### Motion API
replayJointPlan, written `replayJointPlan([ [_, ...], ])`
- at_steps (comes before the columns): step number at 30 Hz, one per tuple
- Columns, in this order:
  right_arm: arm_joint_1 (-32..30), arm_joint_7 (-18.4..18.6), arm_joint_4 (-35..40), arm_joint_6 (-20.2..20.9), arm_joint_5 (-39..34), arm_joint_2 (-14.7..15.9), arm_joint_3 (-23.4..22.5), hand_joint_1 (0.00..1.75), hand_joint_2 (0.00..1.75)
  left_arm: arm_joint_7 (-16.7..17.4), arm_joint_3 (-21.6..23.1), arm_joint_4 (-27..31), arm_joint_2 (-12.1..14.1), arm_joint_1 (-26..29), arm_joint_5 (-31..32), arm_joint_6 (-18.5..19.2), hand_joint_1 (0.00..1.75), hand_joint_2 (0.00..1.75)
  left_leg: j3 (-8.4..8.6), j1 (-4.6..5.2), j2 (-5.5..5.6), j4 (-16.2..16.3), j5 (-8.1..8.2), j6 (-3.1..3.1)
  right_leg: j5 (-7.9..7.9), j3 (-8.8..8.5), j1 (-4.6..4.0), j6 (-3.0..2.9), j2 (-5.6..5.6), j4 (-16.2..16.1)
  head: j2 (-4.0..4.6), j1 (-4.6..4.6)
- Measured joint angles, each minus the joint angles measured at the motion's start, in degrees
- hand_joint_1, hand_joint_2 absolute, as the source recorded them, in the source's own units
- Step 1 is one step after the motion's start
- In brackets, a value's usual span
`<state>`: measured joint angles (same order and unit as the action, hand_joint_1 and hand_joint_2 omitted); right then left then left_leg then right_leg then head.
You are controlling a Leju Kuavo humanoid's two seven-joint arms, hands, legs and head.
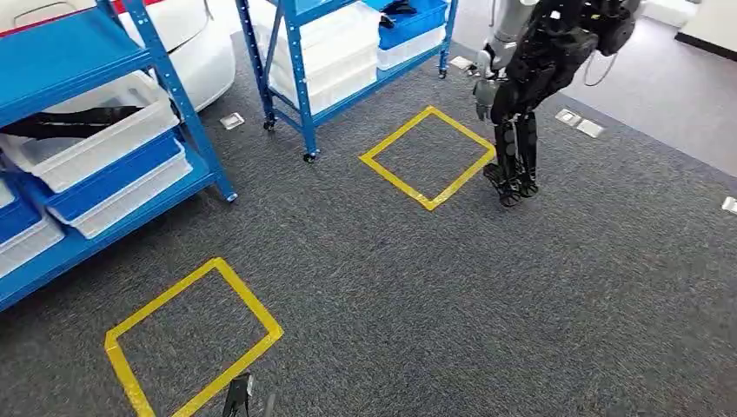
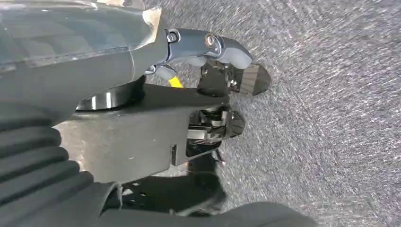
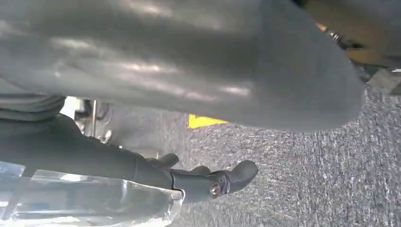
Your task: Take the parts from the cabinet and place them on the table.
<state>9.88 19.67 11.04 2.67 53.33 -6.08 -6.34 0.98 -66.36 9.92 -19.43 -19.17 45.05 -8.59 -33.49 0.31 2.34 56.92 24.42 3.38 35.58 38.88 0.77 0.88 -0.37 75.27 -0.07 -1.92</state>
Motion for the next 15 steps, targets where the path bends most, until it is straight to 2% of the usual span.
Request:
replayJointPlan([
  [1, -0.34, 0.0, -0.02, -0.02, -0.17, 0.02, -0.22, 0.0, 0.0, 0.13, 0.02, 0.0, 0.0, 0.12, 0.09, 0.0, 0.0, 1.75, 0.03, -0.02, 0.99, 0.03, 0.0, -0.01, -0.11, 0.85, 0.07, 0.37, 0.09, 1.09, -0.02, 0.02],
  [2, -0.63, 0.04, -0.02, -0.2, -0.37, 0.09, -0.42, 0.0, 0.0, 0.28, 0.07, 0.0, 0.0, 0.19, 0.24, 0.0, 0.0, 0.0, 0.04, -0.13, 1.97, 0.1, 0.0, -0.05, -1.51, 0.28, 0.23, 0.98, 0.11, -0.91, -0.02, 0.02],
  [3, -0.8, 0.04, -0.02, -0.48, -0.63, 0.15, -0.61, 0.0, 0.0, 0.35, 0.13, 0.0, 0.0, 0.28, 0.42, -0.02, 0.0, 0.0, 0.09, -0.23, 2.89, 0.24, 0.05, -0.21, -3.67, -1.36, 0.43, 1.68, 0.33, -5.02, -0.02, 0.02],
  [4, -0.95, -0.06, -0.02, -0.79, -0.74, 0.2, -0.7, 0.0, 0.0, 0.35, 0.22, 0.02, 0.0, 0.29, 0.61, -0.04, 0.0, 0.0, 0.11, -0.42, 3.72, 0.45, 0.19, -0.48, -6.2, -3.9, 0.73, 2.39, 1.1, -10.69, 0.0, -0.02],
  [5, -1.13, -0.2, -0.02, -1.05, -0.74, 0.17, -0.74, 0.0, 0.0, 0.26, 0.3, 0.02, -0.02, 0.29, 0.63, -0.07, 0.0, 0.0, -0.08, -0.48, 4.36, 0.84, 0.44, -0.89, -7.94, -5.98, 1.23, 2.93, 3.58, -15.43, -0.02, 0.07],
  [6, -1.47, -0.35, -0.04, -1.16, -0.74, 0.09, -0.83, 0.0, 0.0, 0.09, 0.33, 0.02, -0.02, 0.29, 0.61, -0.09, 0.0, 0.0, -0.45, -0.06, 5.07, 1.61, 0.9, -1.5, -7.92, -6.17, 0.94, 2.25, 4.62, -16.28, -0.02, 0.5],
  [7, -1.5, -0.42, -0.04, -1.22, -0.74, 0.04, -0.92, 0.0, 0.0, -0.13, 0.33, 0.0, -0.09, 0.34, 0.59, -0.18, 0.0, 0.0, -0.57, -0.13, 5.17, 1.6, 0.97, -1.7, -8.05, -6.58, 1.0, 1.58, 3.59, -16.23, -0.02, 0.5],
  [8, -1.5, -0.42, -0.04, -1.27, -0.7, 0.02, -1.0, 0.0, 0.0, -0.29, 0.33, 0.02, -0.09, 0.43, 0.52, -0.17, 0.0, 0.0, -0.69, -0.26, 5.58, 1.41, 0.93, -1.84, -8.0, -6.62, 0.71, 1.11, 3.45, -16.19, -0.02, 0.09],
  [9, -1.61, -0.42, -0.04, -1.27, -0.63, 0.02, -1.03, 0.0, 0.0, -0.39, 0.33, 0.02, -0.09, 0.52, 0.48, -0.2, 0.0, 0.0, -0.75, -0.53, 6.0, 1.25, 0.82, -2.23, -8.01, -6.7, 0.43, 0.71, 2.98, -16.17, -0.02, 0.15],
  [10, -1.71, -0.42, -0.04, -1.27, -0.61, -0.2, -1.05, 0.0, 0.0, -0.44, 0.33, 0.02, -0.02, 0.56, 0.46, -0.31, 0.0, 0.0, -0.85, -0.55, 6.51, 1.42, 0.89, -2.46, -8.24, -6.76, 0.91, 0.33, 2.32, -16.39, -0.02, 0.17],
  [11, -1.71, -0.42, -0.04, -1.27, -0.59, -0.2, -1.07, 0.0, 0.0, -0.46, 0.33, 0.02, -0.11, 0.64, 0.44, -0.37, 0.0, 0.0, -1.13, -0.34, 3.07, 2.49, 1.62, -2.72, -8.23, -6.92, 0.93, 0.21, 1.72, -16.51, -0.02, 0.07],
  [12, -1.73, -0.48, -0.04, -1.27, -0.57, -0.31, -1.07, 0.0, 0.0, -0.55, 0.35, 0.02, -0.15, 0.62, 0.42, -0.41, 0.0, 0.0, -2.08, -0.26, 0.52, 4.57, 3.01, -3.02, -8.11, -7.0, 0.87, -0.35, 1.18, -16.51, -0.02, -0.72],
  [13, -1.93, -0.52, -0.04, -1.27, -0.57, -0.35, -1.07, 0.0, 0.0, -0.74, 0.35, 0.02, -0.17, 0.57, 0.28, -0.52, 0.0, 0.0, -4.34, -0.41, -1.13, 8.99, 5.41, -3.3, -7.91, -7.11, 0.65, -0.62, 0.36, -16.5, -0.02, -0.92],
  [14, -2.17, -0.52, -0.04, -1.23, -0.57, -0.33, -1.07, 0.0, 0.0, -0.81, 0.35, 0.02, -0.2, 0.57, 0.28, -0.52, 0.0, 0.0, -6.85, -0.53, -1.69, 13.67, 7.52, -3.45, -7.75, -7.19, 0.5, -0.85, -0.54, -16.5, 0.0, -0.92],
  [15, -2.32, -0.5, -0.04, -1.22, -0.55, -0.2, -1.09, 0.0, 0.0, -0.87, 0.35, 0.02, -0.22, 0.67, 0.28, -0.52, 0.0, 0.0, -9.15, -0.61, -1.98, 17.67, 8.69, -3.58, -7.62, -7.21, 0.47, -0.99, -1.5, -16.49, -0.02, -0.9],
])
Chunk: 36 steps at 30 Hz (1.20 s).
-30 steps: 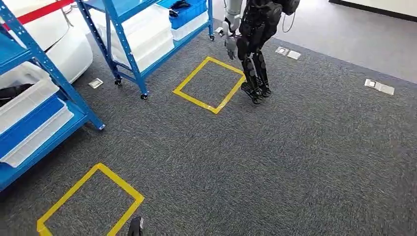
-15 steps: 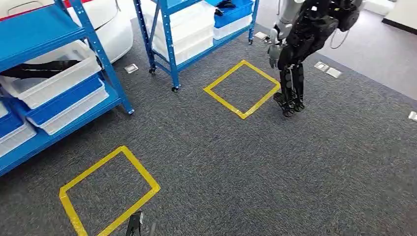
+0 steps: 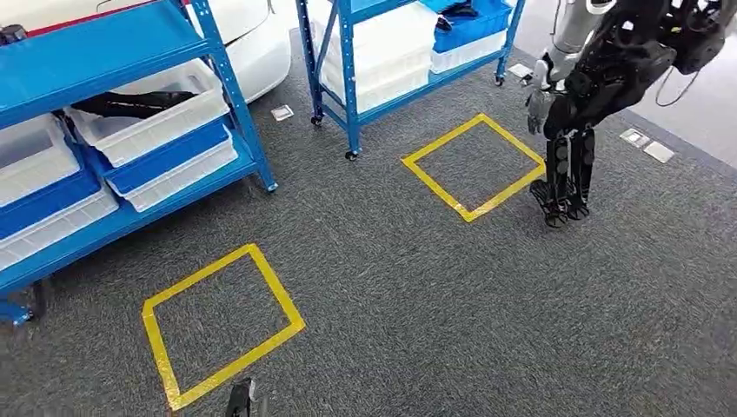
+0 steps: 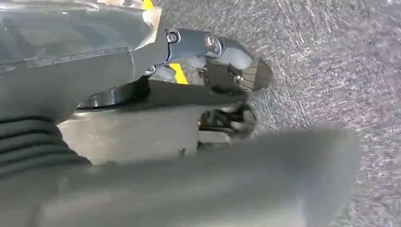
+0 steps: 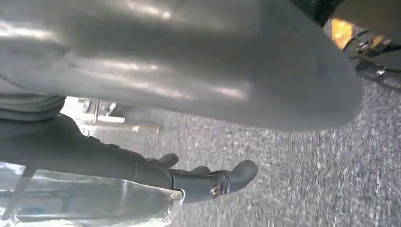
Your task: Take the parts from the cabinet and place them on the table.
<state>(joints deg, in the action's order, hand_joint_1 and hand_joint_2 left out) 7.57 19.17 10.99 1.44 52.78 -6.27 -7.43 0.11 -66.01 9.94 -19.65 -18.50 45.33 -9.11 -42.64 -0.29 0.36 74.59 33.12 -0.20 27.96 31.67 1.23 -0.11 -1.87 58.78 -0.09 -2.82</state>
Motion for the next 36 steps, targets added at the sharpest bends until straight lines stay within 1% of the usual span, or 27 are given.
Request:
replayJointPlan([
  [1, -0.12, 0.0, 0.0, 0.0, 0.0, 0.09, 0.0, 0.0, 0.0, -0.04, 0.0, 0.0, 0.0, 0.16, 0.0, -0.02, 0.0, 0.0, -1.14, -0.07, -0.13, 1.54, -0.1, -0.08, 0.11, -0.02, -0.05, -0.11, -0.8, 0.0, 0.0, -0.02],
  [2, -0.15, 0.0, 0.0, 0.0, 0.0, 0.07, 0.0, 0.0, 0.0, -0.07, 0.0, 0.0, 0.02, 0.27, 0.0, -0.04, 0.0, 0.0, -0.94, -0.13, -0.23, 0.54, -1.32, -0.05, 0.21, -0.08, -0.09, -0.15, -1.51, 0.0, 0.0, -0.02],
  [4, -0.08, 0.0, 0.0, 0.04, 0.02, -0.07, 0.0, 0.0, 0.0, -0.18, 0.0, 0.0, 0.0, 0.3, 0.02, -0.18, 0.0, 0.0, 3.45, -0.1, -1.18, -8.24, -6.45, 0.42, 0.62, -0.63, -0.11, 0.06, -2.94, -0.01, 0.0, -0.02],
  [5, -0.08, 0.0, 0.0, 0.04, 0.02, -0.06, 0.0, 0.0, 0.0, -0.22, 0.02, 0.0, 0.0, 0.28, 0.02, -0.2, 0.0, 0.0, 6.22, 0.15, -3.24, -13.13, -8.46, 0.92, 0.9, -1.04, -0.17, 0.21, -3.5, -0.02, 0.0, -0.07],
  [6, -0.11, 0.0, 0.0, 0.04, 0.02, -0.09, 0.0, 0.0, 0.0, -0.29, 0.04, 0.0, 0.0, 0.17, 0.11, -0.24, 0.0, 0.0, 7.35, 0.72, -5.28, -15.27, -7.91, 1.16, 1.25, -1.35, -0.52, 0.59, -4.08, 0.0, 0.02, 0.0],
  [10, 0.28, 0.0, 0.07, 0.09, 0.0, -0.2, -0.02, 0.0, 0.0, -0.94, 0.09, 0.0, -0.06, 0.11, 0.35, -0.35, 0.0, 0.0, 7.23, 1.13, -2.12, -15.89, -8.14, 2.36, 1.71, -2.48, -0.73, 1.75, -6.57, -0.73, 0.0, -0.04],
  [11, 0.32, 0.0, 0.18, 0.09, 0.0, -0.22, -0.02, 0.0, 0.0, -1.18, 0.11, 0.0, -0.13, 0.15, 0.35, -0.2, 0.0, 0.0, 8.13, 0.13, -1.41, -16.85, -8.71, 2.84, 2.21, -2.18, -0.4, 2.11, -5.24, -0.29, 0.0, 0.04],
  [12, 0.33, 0.0, 0.18, 0.09, 0.02, -0.15, -0.02, 0.0, 0.0, -1.44, 0.11, 0.02, -0.17, 0.06, 0.35, -0.04, 0.0, 0.0, 8.42, 0.2, -0.8, -17.13, -8.82, 3.05, 3.04, -1.62, -0.36, 2.1, -1.79, 1.52, 0.02, 0.39],
  [13, 0.23, -0.02, 0.17, 0.09, 0.07, -0.15, -0.02, 0.0, 0.0, -1.73, 0.13, 0.02, -0.33, -0.11, 0.35, 0.06, 0.0, 0.0, 8.41, 0.18, -0.22, -17.11, -8.93, 3.27, 4.76, 0.18, -0.34, 1.76, 0.25, 5.22, 0.0, 0.52],
  [15, 0.06, -0.02, 0.17, 0.18, 0.18, 0.0, -0.02, 0.0, 0.0, -2.14, 0.11, 0.02, -0.48, -0.19, 0.27, 0.66, 0.0, 0.0, 8.41, 0.2, 1.78, -17.09, -8.85, 3.45, 8.18, 5.62, -0.32, 1.55, 1.53, 15.34, 0.0, 0.72],
  [16, -0.09, -0.02, 0.17, 0.18, 0.2, 0.0, -0.02, 0.0, 0.0, -2.23, 0.11, 0.02, -0.48, -0.14, 0.2, 0.72, 0.0, 0.0, 8.44, 0.2, 2.64, -17.07, -8.84, 3.46, 8.41, 7.18, -0.32, 1.86, 1.63, 17.64, 0.0, 0.76],
  [17, -0.28, -0.02, 0.17, 0.2, 0.2, 0.02, -0.02, 0.0, 0.0, -2.3, 0.11, 0.02, -0.5, -0.11, 0.18, 0.77, 0.0, 0.0, 8.51, 0.16, 3.66, -17.06, -8.83, 3.45, 7.56, 7.56, -0.25, 2.29, 1.64, 17.22, 0.0, 0.87],
  [19, -0.25, -0.02, 0.17, 0.2, 0.35, 0.22, -0.02, 0.0, 0.0, -2.3, 0.11, 0.02, -0.5, -0.11, 0.07, 0.81, 0.0, 0.0, 8.78, 0.05, 5.46, -16.96, -8.72, 3.27, 3.22, 4.78, 0.06, 3.44, 2.08, 9.55, 0.0, 0.98],
  [20, -0.13, -0.04, 0.17, 0.2, 0.5, 0.33, -0.02, 0.0, 0.0, -2.32, 0.11, 0.02, -0.5, -0.11, 0.0, 0.87, 0.0, 0.0, 8.94, 0.0, 6.36, -16.86, -8.59, 3.04, 0.41, 2.12, 0.38, 3.94, 3.55, 3.22, 0.0, 0.98],
  [21, -0.12, -0.04, 0.17, 0.22, 0.55, 0.35, -0.02, 0.0, 0.0, -2.45, 0.11, 0.02, -0.5, -0.13, -0.04, 0.87, 0.0, 0.0, 8.75, 0.07, 6.89, -16.7, -8.5, 2.74, -0.7, 1.06, 0.77, 3.98, 6.63, -0.13, 0.0, 1.09],
  [22, -0.07, -0.22, 0.17, 0.26, 0.61, 0.35, -0.02, 0.0, 0.0, -2.58, 0.11, 0.02, -0.54, -0.16, -0.22, 0.9, 0.0, 0.0, 8.59, 0.44, 7.69, -16.34, -8.1, 2.23, -0.86, 0.84, 0.57, 2.89, 6.1, -0.33, 0.0, 1.14],
  [24, 0.19, -0.22, 0.17, 0.28, 0.72, 0.37, -0.02, 0.0, 0.0, -2.76, 0.11, 0.02, -0.55, -0.12, -0.26, 0.85, 0.0, 0.0, 8.44, 0.24, 8.2, -16.52, -8.25, 1.75, -0.81, 0.42, 0.13, 2.14, 5.34, -0.19, 0.0, 0.85],
  [25, 0.33, -0.24, 0.2, 0.33, 0.75, 0.33, -0.02, 0.0, 0.0, -2.84, 0.11, 0.02, -0.46, -0.11, -0.33, 0.81, 0.0, 0.0, 8.21, 0.09, 9.08, -16.62, -8.42, 1.27, -1.01, 0.29, 0.01, 1.72, 4.47, -0.25, 0.0, 0.94],
  [26, 0.34, -0.26, 0.22, 0.39, 0.79, 0.13, -0.05, 0.0, 0.0, -3.02, 0.11, 0.05, -0.33, -0.12, -0.33, 0.79, 0.0, 0.0, 8.17, 0.04, 8.64, -16.21, -8.15, 1.18, -1.22, 0.25, 0.61, 1.37, 3.66, -0.48, 0.0, 0.94],
  [27, 0.4, -0.3, 0.24, 0.42, 0.77, 0.22, -0.05, 0.0, 0.0, -3.19, 0.11, 0.04, -0.48, -0.14, -0.35, 0.83, 0.0, 0.0, 7.63, 0.48, 4.6, -14.73, -7.1, 0.8, -1.07, 0.14, 0.53, 1.06, 3.2, -0.52, 0.0, 0.5],
  [28, 0.37, -0.44, 0.24, 0.55, 0.79, 0.15, -0.05, 0.0, 0.0, -3.41, 0.11, 0.04, -0.48, -0.27, -0.35, 0.87, 0.0, 0.0, 5.87, 0.34, 2.04, -11.29, -4.94, 0.46, -0.91, 0.04, 0.37, 0.51, 2.41, -0.52, 0.0, -0.33],
  [30, 0.18, -0.44, 0.24, 0.66, 0.79, 0.2, -0.05, 0.0, 0.0, -3.5, 0.11, 0.04, -0.46, -0.34, -0.35, 1.14, 0.0, 0.0, 0.75, 0.05, 0.2, -1.57, -0.57, 0.02, -0.69, 0.0, 0.06, 0.19, 0.54, -0.51, 0.02, -0.39],
  [31, 0.1, -0.41, 0.24, 0.68, 0.79, 0.31, -0.05, 0.0, 0.0, -3.5, 0.11, 0.04, -0.46, -0.26, -0.35, 1.22, 0.0, 0.0, -0.98, -0.07, -0.05, 1.37, 0.04, -0.12, -0.6, 0.0, 0.01, 0.1, -0.37, -0.51, 0.0, -0.35],
  [32, 0.11, -0.41, 0.24, 0.68, 0.79, 0.33, -0.05, 0.0, 0.0, -3.5, 0.11, 0.04, -0.46, -0.16, -0.33, 1.25, 0.0, 0.0, -1.37, -0.2, -0.2, 1.65, -0.66, -0.16, -0.53, -0.04, -0.03, 0.04, -1.2, -0.5, 0.02, -0.37],
  [34, 0.3, -0.41, 0.24, 0.68, 0.79, 0.22, -0.05, 0.0, 0.0, -3.59, 0.11, 0.04, -0.44, -0.17, -0.33, 1.29, 0.0, 0.0, 1.75, -0.28, -0.66, -4.85, -4.91, 0.02, -0.27, -0.37, -0.05, 0.1, -2.56, -0.5, 0.0, -0.39],
  [35, 0.39, -0.41, 0.24, 0.68, 0.83, 0.13, -0.05, 0.0, 0.0, -3.67, 0.11, 0.04, -0.44, -0.18, -0.31, 1.29, 0.0, 0.0, 4.84, -0.2, -2.01, -10.42, -7.48, 0.37, -0.02, -0.71, -0.09, 0.29, -3.21, -0.51, 0.0, -0.42],
  [36, 0.4, -0.41, 0.24, 0.7, 0.85, 0.04, -0.05, 0.0, 0.0, -3.72, 0.11, 0.04, -0.44, -0.28, -0.24, 1.29, 0.0, 0.0, 7.63, 0.16, -5.4, -15.25, -8.68, 1.01, 0.24, -1.15, -0.25, 0.59, -3.74, -0.51, 0.0, -0.48],
])
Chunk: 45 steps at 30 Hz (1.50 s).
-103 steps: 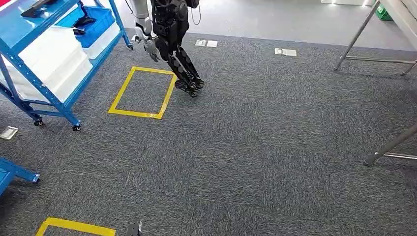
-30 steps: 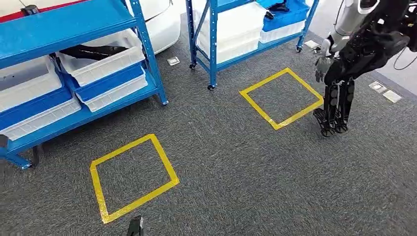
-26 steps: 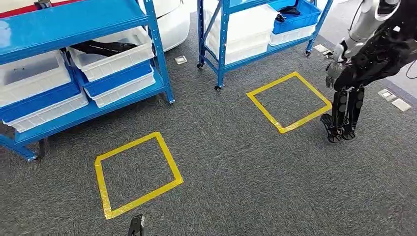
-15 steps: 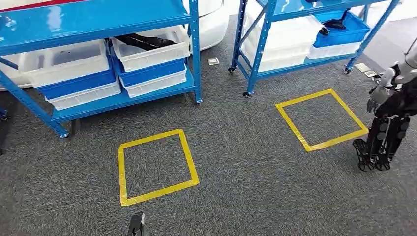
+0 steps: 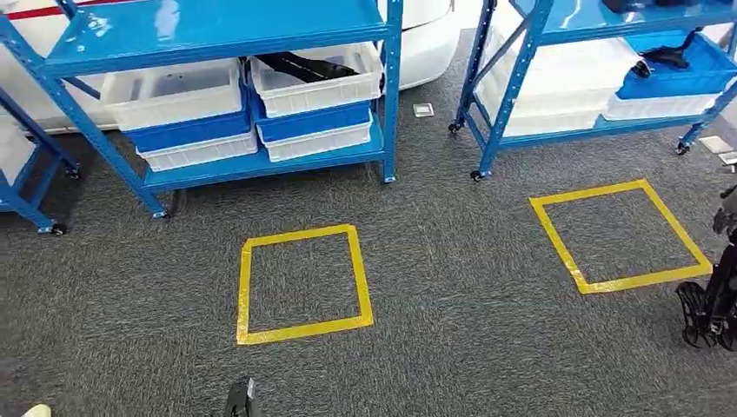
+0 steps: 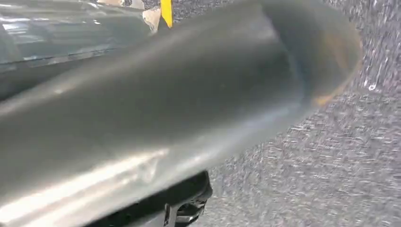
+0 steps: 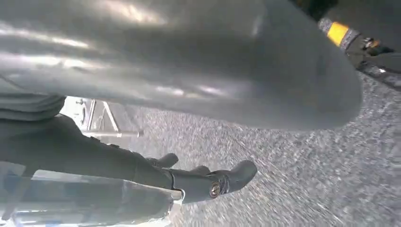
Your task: Take the parts from the cabinet and place them on the table.
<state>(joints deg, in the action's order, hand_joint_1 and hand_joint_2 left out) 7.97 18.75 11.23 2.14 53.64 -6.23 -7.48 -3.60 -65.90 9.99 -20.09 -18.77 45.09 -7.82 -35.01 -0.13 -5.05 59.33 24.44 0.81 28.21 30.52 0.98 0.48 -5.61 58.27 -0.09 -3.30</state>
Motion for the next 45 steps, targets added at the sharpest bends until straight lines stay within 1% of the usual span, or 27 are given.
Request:
replayJointPlan([
  [1, 0.0, 0.0, 0.0, 0.02, 0.0, -0.02, 0.0, 0.0, 0.0, -0.02, 0.0, 0.0, -0.02, -0.17, 0.0, 0.0, 0.0, 0.0, 0.14, 0.43, -0.16, -0.42, 0.51, 0.28, 0.35, -0.15, -0.57, 0.46, -0.53, 0.07, 0.0, 0.13],
  [5, 0.43, 0.0, 0.09, 0.02, 0.0, -0.17, 0.0, 0.0, 0.0, -0.07, 0.0, 0.0, 0.0, -0.16, 0.0, 0.0, 0.0, 0.0, 0.32, 0.58, 3.06, -1.25, 0.18, 1.68, 0.77, -1.38, -0.71, 1.58, -2.89, -0.61, 0.0, 0.28],
  [7, 0.48, 0.02, 0.13, 0.02, 0.0, -0.15, -0.02, 0.0, 0.0, -0.11, 0.0, 0.0, -0.15, -0.24, -0.02, -0.07, 0.0, 0.0, 0.95, -0.17, 4.35, -2.03, -0.46, 2.44, 2.77, 0.6, -0.09, 1.62, 3.34, 3.37, 0.0, 0.85],
  [8, 0.45, 0.02, 0.13, 0.02, 0.0, -0.11, -0.02, 0.0, 0.0, -0.11, 0.0, 0.0, -0.15, -0.32, 0.0, 0.0, 0.0, 0.0, 0.88, -0.19, 5.19, -2.03, -0.44, 2.52, 4.67, 2.91, -0.07, 1.43, 4.78, 7.91, 0.02, 1.25],
  [10, 0.29, 0.02, 0.13, 0.04, 0.0, -0.04, -0.02, 0.0, 0.0, -0.11, 0.0, 0.0, -0.2, -0.21, 0.0, 0.07, 0.0, 0.0, 0.83, -0.07, 7.09, -2.0, -0.43, 2.56, 7.33, 7.45, -0.08, 1.43, 5.35, 16.24, 0.0, 1.38],
  [11, 0.1, 0.02, 0.13, 0.07, 0.0, -0.02, -0.02, 0.0, 0.0, -0.11, 0.0, 0.0, -0.2, -0.13, 0.0, 0.07, 0.0, 0.0, 0.87, -0.06, 8.11, -1.98, -0.43, 2.56, 7.04, 8.53, -0.06, 1.77, 5.38, 17.51, 0.0, 1.42],
  [12, -0.06, 0.04, 0.13, 0.07, 0.0, 0.04, -0.02, 0.0, 0.0, -0.11, 0.0, 0.0, -0.2, -0.09, 0.0, 0.04, 0.0, 0.0, 0.94, -0.08, 9.17, -1.95, -0.42, 2.53, 5.48, 8.03, -0.01, 2.3, 5.38, 15.47, 0.0, 1.4],
  [14, 0.06, 0.04, 0.13, 0.07, 0.02, 0.2, -0.02, 0.0, 0.0, -0.11, 0.0, 0.0, -0.2, -0.1, 0.0, 0.02, 0.0, 0.0, 1.14, -0.16, 10.91, -1.8, -0.33, 2.33, 0.51, 3.94, 0.34, 3.39, 6.3, 5.44, 0.0, 1.53],
  [15, 0.11, 0.04, 0.13, 0.07, 0.04, 0.22, -0.02, 0.0, 0.0, -0.11, 0.0, 0.0, -0.2, -0.11, 0.0, 0.04, 0.0, 0.0, 1.05, -0.21, 11.56, -1.58, -0.19, 2.07, -1.34, 1.93, 0.71, 3.72, 8.65, 0.62, 0.0, 1.6],
  [16, 0.08, 0.04, 0.11, 0.09, 0.04, 0.22, -0.02, 0.0, 0.0, -0.11, 0.0, 0.0, -0.2, -0.1, 0.0, 0.0, 0.0, 0.0, 0.89, 0.19, 12.09, -1.29, 0.0, 1.63, -1.08, 1.83, 0.38, 2.98, 9.7, 0.06, 0.0, 1.74],
  [17, 0.24, 0.02, 0.11, 0.09, 0.04, 0.18, -0.02, 0.0, 0.0, -0.2, 0.0, 0.0, -0.2, -0.1, 0.0, -0.18, 0.0, 0.0, 0.64, 0.17, 12.39, -1.26, 0.07, 1.34, -1.31, 1.46, 0.45, 2.21, 8.89, -0.21, 0.0, 1.77],
  [20, 0.5, -0.37, 0.11, 0.02, 0.02, 0.13, -0.02, 0.0, 0.0, -0.7, 0.0, 0.0, -0.09, -0.07, -0.11, -0.28, 0.0, 0.0, 0.25, -0.25, 13.46, -1.5, -0.19, 0.41, -1.66, 1.4, 0.13, 1.01, 7.71, -0.39, 0.0, 1.71],
  [21, 0.63, -0.46, 0.13, -0.07, 0.0, 0.07, -0.04, 0.0, 0.0, -0.85, 0.0, 0.0, -0.04, -0.06, -0.09, -0.28, 0.0, 0.0, 0.13, -0.28, 11.66, -0.69, 0.29, 0.21, -1.77, 1.28, 0.4, 0.78, 7.29, -0.56, 0.0, 1.64],
  [22, 0.68, -0.46, 0.15, -0.09, 0.0, 0.0, -0.04, 0.0, 0.0, -1.05, 0.0, 0.0, -0.07, -0.12, -0.11, -0.26, 0.0, 0.0, -0.95, -0.01, 8.43, 1.68, 1.93, -0.1, -1.63, 1.22, 0.36, 0.22, 6.95, -0.58, 0.0, 0.87],
  [23, 0.64, -0.48, 0.13, -0.11, 0.04, 0.0, -0.04, 0.0, 0.0, -1.2, 0.0, 0.0, -0.09, -0.21, -0.11, -0.26, 0.0, 0.0, -2.75, -0.08, 6.78, 5.31, 3.97, -0.35, -1.53, 1.16, 0.26, 0.01, 6.46, -0.57, 0.02, 0.57],
  [25, 0.52, -0.44, 0.13, -0.11, 0.09, 0.04, -0.04, 0.0, 0.0, -1.64, 0.0, 0.0, -0.09, -0.19, -0.09, -0.42, 0.0, 0.0, -7.67, -0.25, 5.42, 14.82, 7.9, -0.69, -1.38, 1.16, 0.08, -0.2, 5.33, -0.53, 0.0, 0.57],
  [27, 0.41, -0.39, 0.13, -0.11, 0.15, 0.11, -0.04, 0.0, 0.0, -2.06, 0.0, 0.0, -0.07, -0.07, -0.09, -0.79, 0.0, 0.0, -8.34, -0.47, 5.23, 15.65, 6.79, -0.74, -1.3, 1.12, 0.01, -0.24, 4.62, -0.52, 0.0, 0.59],
  [30, 0.63, -0.24, 0.13, -0.11, 0.22, -0.13, -0.04, 0.0, 0.0, -2.54, 0.0, 0.0, -0.07, -0.16, -0.09, -1.38, 0.0, 0.0, -1.35, -0.4, 4.81, 2.56, 0.07, 0.18, -1.11, 0.73, -0.05, -0.17, 4.3, -0.53, 0.0, 0.55],
  [31, 0.65, -0.17, 0.13, -0.11, 0.37, -0.22, -0.04, 0.0, 0.0, -2.65, 0.0, 0.0, -0.07, -0.28, -0.09, -1.57, 0.0, 0.0, 0.15, -0.1, 3.9, -0.38, 0.14, 0.65, -1.01, 0.67, -0.2, -0.01, 4.24, -0.52, 0.0, 0.57],
  [32, 0.69, -0.07, 0.13, -0.11, 0.48, -0.28, -0.04, 0.0, 0.0, -2.69, 0.0, 0.0, -0.11, -0.38, -0.09, -1.88, 0.0, 0.0, 0.47, 0.14, 3.99, -0.97, 0.5, 0.67, -0.74, 0.75, -0.75, 0.42, 4.18, -0.4, 0.0, 0.66],
  [35, 0.77, 0.15, 0.13, -0.02, 0.83, -0.44, -0.04, 0.0, 0.0, -2.76, 0.0, 0.0, -0.15, -0.32, -0.09, -2.16, 0.0, 0.0, 0.38, 0.58, 4.52, -1.13, 0.67, 1.41, -0.73, 0.29, -0.36, 1.2, 3.58, -1.07, 0.0, 0.61],
  [36, 0.89, 0.33, 0.15, 0.0, 1.01, -0.46, -0.04, 0.0, 0.0, -2.8, 0.0, 0.0, -0.28, -0.31, -0.11, -2.3, 0.0, 0.0, 1.31, -0.27, 4.71, -2.09, 0.1, 1.99, -0.14, 0.34, -0.75, 1.68, 3.48, -0.13, 0.0, 0.64],
  [38, 1.06, 0.63, 0.15, 0.06, 1.07, -0.48, -0.04, 0.0, 0.0, -2.86, 0.0, 0.0, -0.37, -0.44, -0.11, -2.56, 0.0, 0.0, 1.86, -0.34, 4.9, -2.33, 0.14, 2.51, 2.36, 2.77, -0.4, 1.46, 4.76, 5.31, 0.0, 1.3],
  [41, 1.05, 0.94, 0.13, 0.24, 1.2, -0.46, -0.04, 0.0, 0.0, -2.86, 0.0, 0.0, -0.55, -0.38, -0.11, -2.95, 0.0, 0.0, 1.82, -0.29, 5.68, -2.31, 0.36, 2.71, 6.7, 9.81, -0.31, 1.38, 5.33, 17.97, 0.02, 1.66],
  [42, 0.94, 1.05, 0.13, 0.37, 1.24, -0.46, -0.04, 0.0, 0.0, -2.86, 0.0, 0.0, -0.55, -0.36, -0.2, -3.02, 0.0, 0.0, 1.9, -0.31, 6.0, -2.3, 0.48, 2.61, 5.98, 10.43, -0.2, 1.79, 5.33, 18.04, 0.0, 1.73],
  [43, 0.92, 1.22, 0.13, 0.39, 1.4, -0.44, -0.04, 0.0, 0.0, -2.86, 0.0, 0.0, -0.55, -0.37, -0.33, -3.06, 0.0, 0.0, 2.06, -0.36, 6.27, -2.27, 0.61, 2.46, 4.11, 9.47, -0.03, 2.43, 5.33, 15.26, 0.0, 1.79],
  [45, 1.2, 1.33, 0.15, 0.39, 1.66, -0.42, -0.04, 0.0, 0.0, -2.84, 0.0, 0.0, -0.57, -0.37, -0.37, -3.19, 0.0, 0.0, 2.58, -0.42, 6.53, -2.2, 0.96, 2.02, -0.69, 5.16, 0.29, 3.51, 5.33, 5.18, 0.0, 1.86],
])
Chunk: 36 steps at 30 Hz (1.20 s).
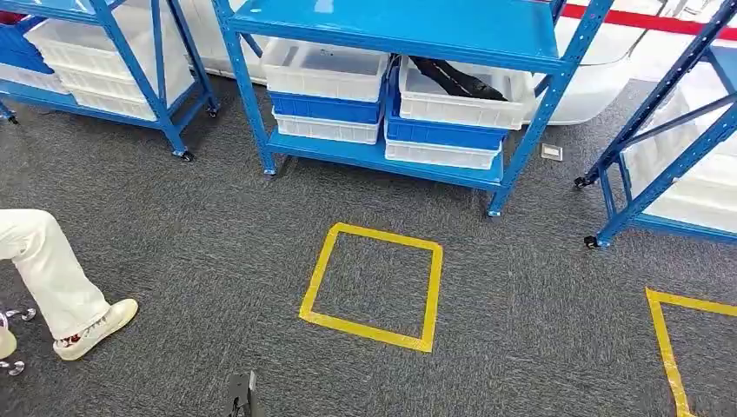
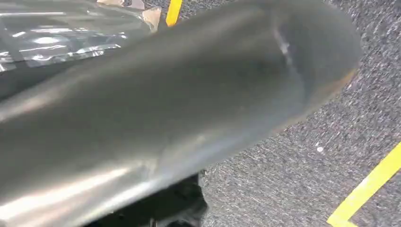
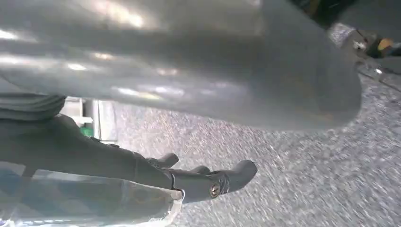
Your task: Take the parts from the cabinet and place them on the table.
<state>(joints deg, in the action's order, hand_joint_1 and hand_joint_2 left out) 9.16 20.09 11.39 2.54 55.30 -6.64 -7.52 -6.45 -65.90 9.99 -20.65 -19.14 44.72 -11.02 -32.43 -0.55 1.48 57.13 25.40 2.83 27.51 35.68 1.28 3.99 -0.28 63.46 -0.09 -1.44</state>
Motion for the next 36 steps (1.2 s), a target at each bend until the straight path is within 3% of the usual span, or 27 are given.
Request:
replayJointPlan([
  [1, 0.1, 0.15, -0.02, 0.0, 0.13, -0.04, 0.0, 0.0, 0.0, 0.0, 0.0, 0.0, -0.02, -0.01, -0.04, -0.15, 0.0, 0.0, 0.13, 0.07, 0.02, 0.04, 0.28, -0.38, -1.51, -2.08, 0.12, 0.07, 0.08, -4.65, 0.0, 0.09],
  [2, 0.19, 0.31, 0.0, 0.09, 0.28, -0.2, 0.0, 0.0, 0.0, 0.0, 0.0, 0.0, 0.0, -0.04, -0.09, -0.5, 0.0, 0.0, -0.01, 0.64, 0.09, 0.62, 1.0, -0.83, -1.62, -2.97, -0.07, -0.77, 0.23, -5.98, 0.0, 0.24],
  [5, 0.33, 0.63, 0.0, 0.13, 0.42, -0.35, 0.0, 0.0, 0.0, 0.02, -0.02, 0.0, 0.0, -0.03, -0.18, -0.87, 0.0, 0.0, 0.29, 0.28, 0.06, 0.37, 1.3, -1.57, -1.4, -2.9, -0.56, -2.23, 0.21, -5.83, 0.0, -0.13],
  [6, 0.36, 0.66, 0.0, 0.13, 0.41, -0.46, 0.0, 0.0, 0.0, 0.02, 0.0, 0.0, 0.02, -0.06, -0.17, -0.87, 0.0, 0.0, 0.15, 0.09, -0.01, 0.55, 1.68, -1.88, -1.56, -3.31, 0.07, -2.78, 0.21, -6.08, 0.0, -0.18],
  [7, 0.35, 0.72, 0.0, 0.13, 0.44, -0.5, 0.0, 0.0, 0.0, 0.02, -0.02, 0.0, 0.02, -0.05, -0.17, -0.87, 0.0, 0.0, -0.21, 0.01, -0.47, 1.86, 2.31, -2.23, -1.36, -3.58, -0.02, -3.0, 0.24, -6.13, 0.0, -0.32],
  [8, 0.43, 0.72, 0.0, 0.13, 0.44, -0.59, 0.0, 0.0, 0.0, 0.02, 0.0, 0.0, 0.02, -0.08, -0.17, -0.87, 0.0, 0.0, -1.76, -0.06, -0.84, 5.18, 3.91, -2.53, -1.03, -3.91, -0.01, -3.51, 0.22, -6.12, 0.0, -0.9],
  [10, 0.41, 0.72, 0.0, 0.15, 0.46, -0.68, 0.0, 0.0, 0.0, 0.02, 0.0, 0.0, 0.04, -0.01, -0.24, -0.96, 0.0, 0.0, -7.4, -0.1, -1.1, 14.97, 7.65, -2.98, -0.55, -4.36, -0.19, -4.08, 0.13, -6.1, 0.0, -0.94],
  [11, 0.33, 0.72, 0.0, 0.18, 0.48, -0.66, 0.0, 0.0, 0.0, 0.02, -0.02, 0.0, 0.07, 0.09, -0.26, -0.96, 0.0, 0.0, -9.76, -0.1, -1.15, 18.34, 8.24, -3.03, -0.28, -4.6, -0.26, -4.1, 0.12, -6.09, 0.0, -1.01],
  [12, 0.28, 0.74, 0.0, 0.2, 0.48, -0.66, 0.0, 0.0, 0.0, 0.02, -0.02, 0.0, 0.11, 0.16, -0.28, -0.96, 0.0, 0.0, -10.88, -0.1, -1.23, 19.12, 7.46, -2.91, 0.09, -4.93, -0.36, -4.12, 0.14, -6.1, 0.02, -0.94],
  [13, 0.19, 0.83, 0.0, 0.2, 0.48, -0.66, 0.0, 0.0, 0.0, 0.02, -0.02, 0.0, 0.11, 0.18, -0.31, -0.96, 0.0, 0.0, -10.59, -0.08, -1.24, 17.18, 5.28, -2.67, 0.49, -5.44, -0.43, -4.1, 0.17, -6.11, 0.0, -1.05],
  [15, 0.2, 0.85, 0.0, 0.2, 0.5, -0.77, 0.0, 0.0, 0.0, 0.02, -0.02, 0.0, 0.11, 0.14, -0.31, -1.01, 0.0, 0.0, -6.62, 0.14, -1.27, 7.51, -1.24, -1.61, 1.51, -6.89, -0.66, -3.98, 0.19, -6.16, 0.0, -1.01],
  [16, 0.18, 0.87, 0.0, 0.22, 0.52, -0.85, 0.0, 0.0, 0.0, 0.0, -0.02, 0.0, 0.11, 0.13, -0.33, -1.03, 0.0, 0.0, -4.65, 0.52, -1.58, 2.76, -3.19, -0.7, 2.0, -7.09, -0.66, -3.88, 0.19, -6.3, 0.0, -1.03],
  [18, 0.39, 0.92, 0.0, 0.28, 0.55, -1.01, 0.0, 0.0, 0.0, 0.0, -0.02, 0.0, 0.09, -0.05, -0.33, -1.05, 0.0, 0.0, -3.39, 1.09, -1.97, 1.37, -0.9, -0.23, 2.66, -7.31, -0.92, -3.03, 0.12, -6.54, 0.0, -0.94],
  [19, 0.45, 0.92, 0.0, 0.28, 0.55, -1.03, 0.0, 0.0, 0.0, 0.0, -0.02, 0.0, 0.07, 0.0, -0.35, -1.05, 0.0, 0.0, -3.17, 1.26, -1.83, 0.97, -0.6, 0.15, 2.77, -7.77, -0.85, -2.72, -0.06, -7.19, 0.0, -0.87],
  [20, 0.31, 0.92, 0.0, 0.31, 0.55, -1.09, 0.0, 0.0, 0.0, 0.0, -0.02, 0.0, 0.09, 0.07, -0.35, -1.07, 0.0, 0.0, -2.95, 1.27, -1.44, 0.31, -0.41, 0.6, 1.87, -8.76, -1.1, -1.88, -0.15, -6.17, 0.0, -0.92],
  [21, 0.32, 1.03, 0.0, 0.31, 0.55, -1.11, 0.0, 0.0, 0.0, 0.0, -0.02, 0.0, 0.04, 0.08, -0.39, -1.09, 0.0, 0.0, -1.16, 0.88, -1.07, -0.08, -0.33, 1.09, 2.06, -9.14, -1.04, -1.61, -0.18, -6.0, 0.0, -1.01],
  [22, 0.35, 1.03, 0.0, 0.33, 0.57, -1.11, 0.0, 0.0, 0.0, -0.02, -0.02, 0.0, -0.02, 0.12, -0.42, -1.14, 0.0, 0.0, -0.23, 0.73, -1.18, -0.58, -0.26, 1.05, 2.45, -8.44, -0.77, -1.53, -0.07, -4.36, 0.02, -0.73],
  [24, 0.66, 1.05, 0.0, 0.33, 0.61, -1.09, 0.0, 0.0, 0.0, -0.13, -0.02, 0.0, -0.04, -0.04, -0.42, -1.16, 0.0, 0.0, 0.61, 0.59, -1.12, -0.6, 0.28, 1.42, 3.28, -3.96, -0.67, -1.62, 0.14, 3.03, 0.02, -0.17],
  [26, 0.61, 1.14, 0.0, 0.33, 0.76, -0.98, 0.0, 0.0, 0.0, -0.15, -0.02, -0.04, -0.07, 0.08, -0.63, -1.18, 0.0, 0.0, 1.44, 0.57, -0.95, -0.6, 1.29, 1.47, 6.28, 2.08, -0.6, -1.39, 0.16, 10.27, 0.02, -0.11],
  [28, 0.12, 1.27, 0.0, 0.33, 0.76, -0.81, 0.0, 0.0, 0.0, -0.17, -0.04, -0.04, -0.07, 0.2, -0.7, -1.18, 0.0, 0.0, 2.88, 0.48, -0.5, -0.6, 2.5, 1.26, 7.4, 4.52, -0.33, -0.52, 0.15, 9.93, 0.02, 0.11],
  [29, -0.04, 1.27, 0.0, 0.33, 0.79, -0.81, 0.0, 0.0, 0.0, -0.17, -0.02, -0.04, -0.07, 0.2, -0.7, -1.18, 0.0, 0.0, 3.77, 0.42, -0.32, -0.6, 3.15, 1.08, 6.22, 4.13, -0.22, -0.19, 0.15, 6.76, 0.02, 0.24],
  [30, -0.07, 1.31, 0.0, 0.33, 0.83, -0.79, 0.0, 0.0, 0.0, -0.2, -0.04, -0.07, -0.07, 0.21, -0.72, -1.18, 0.0, 0.0, 4.78, 0.37, -0.28, -0.6, 3.9, 0.82, 3.59, 3.12, -0.07, 0.6, 0.13, 2.14, 0.02, 0.24],
  [32, -0.21, 1.31, -0.09, 0.33, 0.94, -0.76, 0.0, 0.0, 0.0, -0.33, -0.02, -0.09, -0.04, 0.24, -0.77, -1.18, 0.0, 0.0, 5.99, 0.61, -0.33, -0.29, 5.66, 0.2, -4.51, 1.76, 0.03, 1.72, -0.15, -5.45, 0.02, 0.57],
  [33, 0.03, 1.31, -0.07, 0.33, 1.01, -0.81, 0.0, 0.0, 0.0, -0.35, -0.04, -0.07, -0.02, 0.28, -0.79, -1.2, 0.0, 0.0, 6.57, 0.73, -0.25, -0.47, 6.34, -0.14, -3.83, 1.32, -0.04, 0.26, -0.79, -5.37, 0.02, 0.5],
  [34, 0.12, 1.35, -0.07, 0.33, 1.09, -0.77, 0.0, 0.0, 0.0, -0.39, -0.04, -0.09, -0.07, 0.22, -0.81, -1.2, 0.0, 0.0, 6.69, 0.66, -0.28, -0.88, 7.08, -0.69, -4.07, 0.31, -0.65, -0.83, -0.54, -5.34, 0.02, 0.33],
  [35, 0.01, 1.35, -0.07, 0.33, 1.11, -0.81, 0.0, 0.0, 0.0, -0.5, -0.04, -0.09, -0.05, 0.19, -0.83, -1.2, 0.0, 0.0, 7.93, 0.61, -0.36, -0.19, 6.76, -0.95, -3.78, 0.34, -0.44, -1.91, -0.48, -5.69, 0.02, 0.3],
  [36, 0.12, 1.38, -0.07, 0.33, 1.18, -0.83, 0.0, 0.0, 0.0, -0.55, -0.04, -0.09, -0.04, 0.1, -0.83, -1.2, 0.0, 0.0, 7.64, 0.58, -0.36, 0.63, 6.45, -1.06, -3.69, -0.54, -0.39, -2.51, -0.28, -5.59, 0.0, 0.42],
])
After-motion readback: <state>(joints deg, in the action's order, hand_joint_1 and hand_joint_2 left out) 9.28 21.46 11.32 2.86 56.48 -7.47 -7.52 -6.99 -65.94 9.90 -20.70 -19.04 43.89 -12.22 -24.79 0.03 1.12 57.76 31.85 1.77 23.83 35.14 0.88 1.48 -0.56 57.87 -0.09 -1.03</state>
